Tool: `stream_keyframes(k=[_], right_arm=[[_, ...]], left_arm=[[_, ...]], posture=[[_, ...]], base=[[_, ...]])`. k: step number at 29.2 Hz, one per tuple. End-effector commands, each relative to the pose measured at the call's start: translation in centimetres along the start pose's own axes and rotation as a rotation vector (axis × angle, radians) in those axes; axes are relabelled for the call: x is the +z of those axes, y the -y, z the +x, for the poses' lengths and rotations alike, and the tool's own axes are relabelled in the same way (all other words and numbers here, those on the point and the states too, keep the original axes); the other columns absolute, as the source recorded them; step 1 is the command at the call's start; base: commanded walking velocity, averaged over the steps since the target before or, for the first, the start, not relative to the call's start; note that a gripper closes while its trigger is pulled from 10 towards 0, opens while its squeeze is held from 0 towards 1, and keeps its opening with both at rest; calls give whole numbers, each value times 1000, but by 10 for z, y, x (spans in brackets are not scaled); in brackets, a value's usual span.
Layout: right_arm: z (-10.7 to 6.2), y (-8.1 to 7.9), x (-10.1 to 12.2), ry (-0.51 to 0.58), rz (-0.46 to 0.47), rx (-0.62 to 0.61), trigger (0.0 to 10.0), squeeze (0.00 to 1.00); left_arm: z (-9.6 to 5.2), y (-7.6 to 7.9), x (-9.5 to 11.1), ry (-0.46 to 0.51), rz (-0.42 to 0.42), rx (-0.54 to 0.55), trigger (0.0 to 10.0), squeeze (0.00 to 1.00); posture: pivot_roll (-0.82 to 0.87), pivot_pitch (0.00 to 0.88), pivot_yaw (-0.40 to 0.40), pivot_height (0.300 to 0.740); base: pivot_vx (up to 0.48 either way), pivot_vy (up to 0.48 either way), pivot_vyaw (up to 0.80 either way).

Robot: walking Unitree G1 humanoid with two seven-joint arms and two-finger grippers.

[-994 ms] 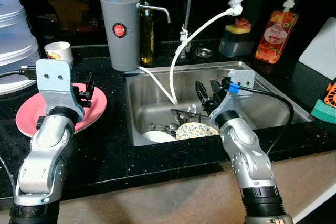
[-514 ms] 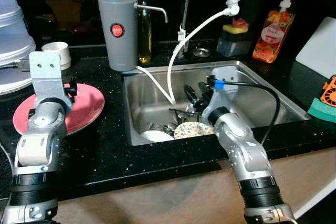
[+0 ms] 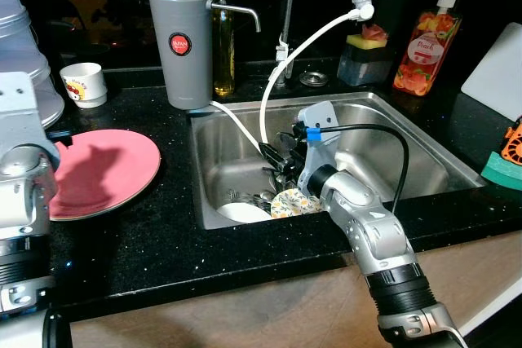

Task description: Kitchen organization

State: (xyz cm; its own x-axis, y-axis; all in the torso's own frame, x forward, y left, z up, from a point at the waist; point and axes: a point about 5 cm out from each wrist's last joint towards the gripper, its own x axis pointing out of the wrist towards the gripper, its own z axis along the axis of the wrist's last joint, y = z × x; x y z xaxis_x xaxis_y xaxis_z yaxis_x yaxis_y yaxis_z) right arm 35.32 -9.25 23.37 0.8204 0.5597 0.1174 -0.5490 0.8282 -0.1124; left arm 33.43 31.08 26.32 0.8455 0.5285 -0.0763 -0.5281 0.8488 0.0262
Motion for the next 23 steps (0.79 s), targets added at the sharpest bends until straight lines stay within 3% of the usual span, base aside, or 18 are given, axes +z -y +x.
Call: stream_keyframes(k=[1,4,10,16,20,23], right_arm=[[3,-4,0,-20,-10,40,10000,0],[4,-6,1,-24,-26,65,10000,0],[6,-5,1,-29,-50,84,10000,0],[6,-5,3,-26,-70,98,10000,0],[7,-5,3,-25,-74,102,10000,0],[8,-5,4,-21,-76,104,10000,0]], left_arm=[[3,-15,-2,-25,-2,25,10000,0],[4,-20,-7,-57,-11,20,10000,0],[4,-16,-18,-170,-61,-60,10000,0],[2,-11,-28,-262,-199,-111,10000,0],[0,-9,-29,-273,-201,-135,10000,0],[-3,0,-27,-271,-193,-218,10000,0]], posture=[[39,65,5,740],[43,66,2,740],[44,72,-2,740],[46,78,-5,740],[47,79,-6,740],[47,80,-8,740]], base=[[0,0,0],[0,0,0],[0,0,0],[0,0,0],[0,0,0],[0,0,0]])
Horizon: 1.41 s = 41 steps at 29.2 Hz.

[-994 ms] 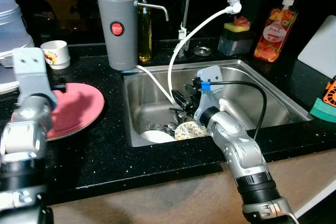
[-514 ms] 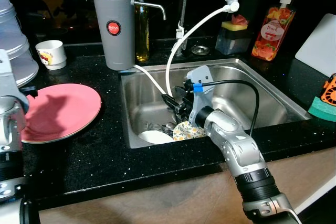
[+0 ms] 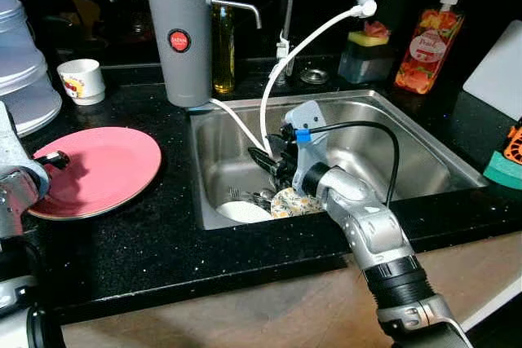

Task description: Kitchen organization

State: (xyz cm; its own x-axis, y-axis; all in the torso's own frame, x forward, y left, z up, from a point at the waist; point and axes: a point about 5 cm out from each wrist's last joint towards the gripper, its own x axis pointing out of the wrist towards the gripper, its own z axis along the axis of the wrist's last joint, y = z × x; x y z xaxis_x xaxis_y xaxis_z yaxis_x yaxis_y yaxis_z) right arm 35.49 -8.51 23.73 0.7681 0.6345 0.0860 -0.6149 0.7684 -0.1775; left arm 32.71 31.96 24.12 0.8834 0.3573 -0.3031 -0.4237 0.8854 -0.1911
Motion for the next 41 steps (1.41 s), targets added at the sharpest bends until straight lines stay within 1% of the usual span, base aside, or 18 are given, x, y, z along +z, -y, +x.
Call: stream_keyframes(k=[1,3,4,7,8,9,10,20,23,24,25,27,28,31,34,38,40,41], right_arm=[[2,0,1,-4,-19,9,10000,0],[2,-1,1,-1,-17,10,10000,0],[2,-1,1,-1,-17,10,10000,0],[2,-1,2,4,-13,10,10000,0],[3,-1,2,5,-11,10,10000,0],[3,-1,1,6,-5,10,10000,0],[3,-1,1,6,-3,12,10000,0],[3,-4,0,6,19,24,10000,0],[4,-7,-1,5,34,35,10000,0],[5,-9,-2,4,44,41,10000,0],[5,-9,-2,4,44,41,10000,0],[6,-10,-2,6,56,44,10000,0],[6,-11,-1,10,84,47,10000,0],[7,-12,-1,13,120,53,10000,0],[7,-14,-2,8,126,60,10000,0],[8,-15,-2,8,126,62,10000,0],[8,-15,-1,9,129,63,10000,0],[8,-15,-1,10,129,64,10000,0]], left_arm=[[0,10,-7,-32,6,-63,10000,0],[-2,19,-8,-31,37,-129,10000,0],[-2,19,-8,-31,37,-129,10000,0],[-5,30,-10,-51,60,-198,10000,0],[-5,32,-11,-55,60,-208,7216,0],[-6,33,-11,-54,58,-210,2706,0],[-6,34,-12,-56,58,-214,0,0],[-7,25,-10,-40,91,-147,0,0],[-7,20,-8,-21,122,-108,0,0],[-7,16,-6,0,149,-69,0,0],[-7,16,-6,0,149,-69,0,0],[-7,11,-1,34,205,-22,0,0],[-7,6,2,59,223,7,0,0],[-8,1,8,100,248,49,0,0],[-11,-3,18,156,240,70,0,0],[-13,-1,23,196,201,46,0,0],[-12,7,23,189,138,-26,0,0],[-12,10,22,176,126,-48,0,0]], posture=[[47,80,-8,740],[47,80,-8,740],[47,80,-8,740],[48,81,-5,740],[48,81,-4,740],[48,81,-4,740],[49,81,-3,740],[54,81,-2,740],[54,81,-2,740],[54,81,-2,740],[54,81,-2,740],[56,80,-2,740],[55,81,-1,740],[56,81,-2,740],[58,82,-3,740],[58,82,-3,740],[59,82,-5,740],[59,82,-5,740]], base=[[0,0,0],[0,0,0],[0,0,0],[0,0,0],[0,0,0],[0,0,0],[0,0,0],[0,0,0],[0,0,0],[0,0,0],[0,0,0],[0,0,0],[0,0,0],[0,0,0],[0,0,0],[0,0,0],[0,0,0],[0,0,0]])
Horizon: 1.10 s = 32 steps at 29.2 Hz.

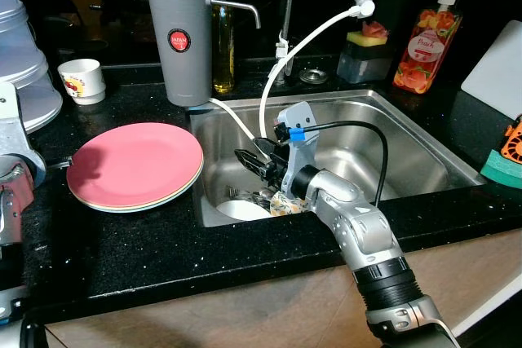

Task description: Kitchen organization

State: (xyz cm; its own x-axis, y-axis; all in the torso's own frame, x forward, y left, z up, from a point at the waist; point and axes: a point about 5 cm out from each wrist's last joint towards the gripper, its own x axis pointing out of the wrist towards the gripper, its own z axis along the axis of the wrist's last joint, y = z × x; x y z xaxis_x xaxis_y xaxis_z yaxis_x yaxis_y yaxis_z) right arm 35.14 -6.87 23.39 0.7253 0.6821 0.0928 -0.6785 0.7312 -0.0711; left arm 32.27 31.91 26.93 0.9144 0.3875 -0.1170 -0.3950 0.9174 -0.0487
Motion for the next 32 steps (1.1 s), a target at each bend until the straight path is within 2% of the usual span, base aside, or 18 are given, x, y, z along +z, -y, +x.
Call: stream_keyframes(k=[1,2,3,4,5,7,9,10,15,16,19,20,27,32], right_arm=[[1,0,1,-4,15,1,10000,0],[1,0,1,-2,12,1,10000,0],[1,0,1,-1,10,0,10000,0],[1,0,1,-1,9,-2,10000,0],[1,0,2,0,9,-2,10000,0],[1,0,2,0,10,-2,10000,0],[1,-1,1,-2,14,2,10000,0],[1,-1,1,-4,14,5,10000,0],[2,-9,-1,-20,-4,60,10000,0],[2,-12,-3,-28,-17,83,10000,0],[1,-14,-5,-35,-24,104,10000,0],[0,-19,-9,-55,-38,155,10000,0],[-1,-23,-9,-59,-51,193,10000,0],[-2,-24,-8,-54,-60,202,10000,0]], left_arm=[[0,9,-3,-17,-30,-57,0,0],[0,13,-3,-6,-35,-79,0,0],[-1,15,-3,3,-35,-88,627,0],[-1,17,-3,6,-33,-89,5098,0],[0,20,-2,28,-34,-100,10000,1000],[0,20,-2,38,-16,-94,10000,1000],[2,22,-3,49,86,-84,10000,1000],[2,23,-5,44,105,-89,10000,1000],[5,22,-10,2,120,-74,10000,1000],[5,21,-12,-15,119,-63,10000,247],[6,20,-14,-35,116,-58,10000,247],[8,15,-20,-71,105,-37,10000,0],[14,7,-37,-141,72,-16,10000,0],[16,17,-40,-125,29,-99,10000,0]], posture=[[59,82,-5,740],[57,82,-4,740],[57,82,-4,740],[57,82,-4,740],[56,82,-3,740],[53,83,-2,740],[53,84,-2,740],[53,84,-2,740],[52,86,1,740],[52,86,1,740],[52,86,1,740],[54,85,0,740],[51,80,-1,740],[49,76,1,740]], base=[[0,0,0],[0,0,0],[0,0,0],[0,0,0],[0,0,0],[0,0,0],[0,0,0],[0,0,0],[0,0,0],[0,0,0],[0,0,0],[0,0,0],[0,0,0],[0,0,0]])
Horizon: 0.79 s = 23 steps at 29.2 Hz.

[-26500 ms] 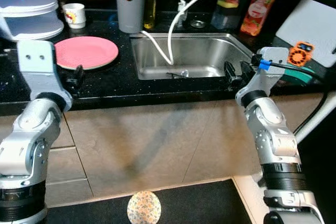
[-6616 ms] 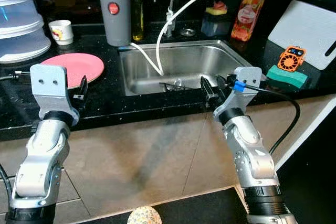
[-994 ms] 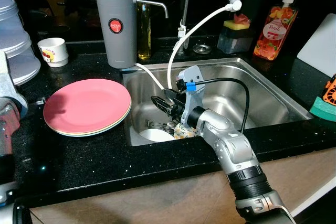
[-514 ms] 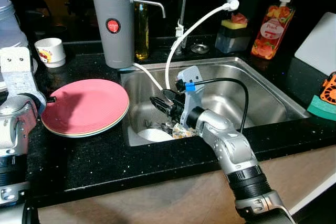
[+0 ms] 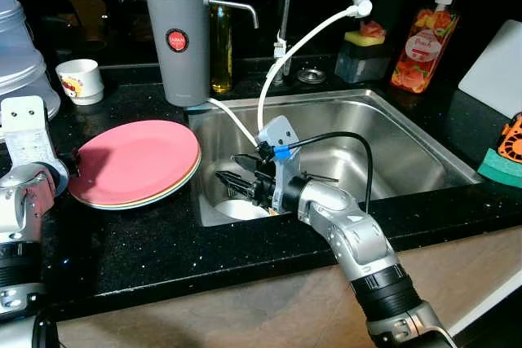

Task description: Kitchen organization

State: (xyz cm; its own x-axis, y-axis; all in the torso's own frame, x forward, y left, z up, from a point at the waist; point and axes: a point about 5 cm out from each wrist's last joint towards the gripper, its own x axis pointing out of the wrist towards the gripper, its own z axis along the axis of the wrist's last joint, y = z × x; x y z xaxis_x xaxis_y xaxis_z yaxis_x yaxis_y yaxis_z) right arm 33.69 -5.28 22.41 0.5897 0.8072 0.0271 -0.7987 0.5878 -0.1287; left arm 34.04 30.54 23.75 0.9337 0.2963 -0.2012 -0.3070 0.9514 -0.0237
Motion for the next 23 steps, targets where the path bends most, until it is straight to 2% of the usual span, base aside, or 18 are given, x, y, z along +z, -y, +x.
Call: stream_keyframes(k=[1,6,10,14,16,18,23], right_arm=[[-1,-3,1,-6,-15,15,10000,0],[-1,-5,5,11,-15,38,10000,0],[-2,-6,7,18,-20,61,10000,0],[-3,-1,8,17,-41,29,10000,0],[-3,3,8,24,-45,-5,10000,0],[-3,5,8,29,-48,-31,10000,0],[-3,5,8,35,-50,-38,10000,0]], left_arm=[[2,0,-8,-38,-14,-17,10000,0],[2,5,-3,-4,-11,-48,10000,0],[1,9,6,47,-40,-94,10000,0],[3,7,8,60,-67,-94,10000,0],[3,7,10,79,-108,-118,10000,0],[4,7,7,63,-131,-129,10000,0],[7,4,-1,13,-112,-106,10000,0]], posture=[[49,75,2,740],[48,74,5,740],[50,75,4,740],[50,77,3,740],[48,82,5,740],[51,85,5,740],[50,89,7,740]], base=[[0,0,0],[0,0,0],[0,0,0],[0,0,0],[0,0,0],[0,0,0],[0,0,0]])
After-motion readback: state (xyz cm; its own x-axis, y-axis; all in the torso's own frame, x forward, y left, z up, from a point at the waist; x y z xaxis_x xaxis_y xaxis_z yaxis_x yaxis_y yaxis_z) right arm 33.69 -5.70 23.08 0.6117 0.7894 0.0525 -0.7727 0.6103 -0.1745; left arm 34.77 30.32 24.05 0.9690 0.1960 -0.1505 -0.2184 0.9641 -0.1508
